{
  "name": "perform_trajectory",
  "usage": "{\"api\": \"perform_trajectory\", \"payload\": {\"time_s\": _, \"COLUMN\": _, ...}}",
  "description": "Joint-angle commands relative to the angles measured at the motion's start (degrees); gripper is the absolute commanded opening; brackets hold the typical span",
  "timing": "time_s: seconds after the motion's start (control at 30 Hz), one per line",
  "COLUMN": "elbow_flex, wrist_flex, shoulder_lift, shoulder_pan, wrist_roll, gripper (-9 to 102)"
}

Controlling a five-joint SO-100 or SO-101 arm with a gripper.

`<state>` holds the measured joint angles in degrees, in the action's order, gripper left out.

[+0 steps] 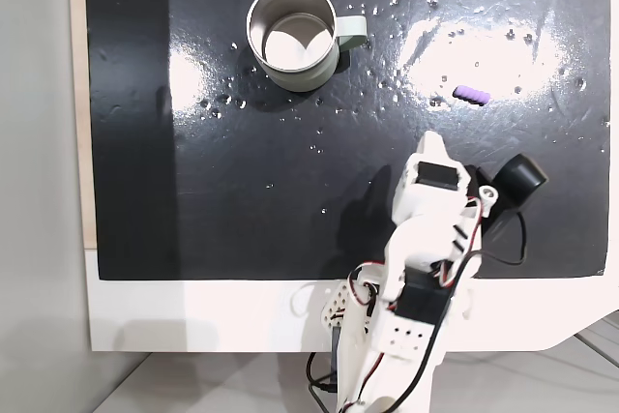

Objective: Grasp a pengrip and put it in the cup.

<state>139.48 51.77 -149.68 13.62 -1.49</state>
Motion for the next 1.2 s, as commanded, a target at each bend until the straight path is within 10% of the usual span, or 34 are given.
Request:
{"api": "perform_trajectory", "payload": {"time_s": 0.0, "elbow_flex": -10.90, "wrist_flex": 2.99, "shoulder_lift": 8.26, "shoulder_pan": 1.41, "wrist_roll": 0.44, "gripper": 0}}
{"api": "perform_trajectory", "payload": {"time_s": 1.17, "elbow_flex": -53.79, "wrist_flex": 18.72, "shoulder_lift": 65.30, "shoulder_pan": 13.01, "wrist_roll": -6.77, "gripper": 20}}
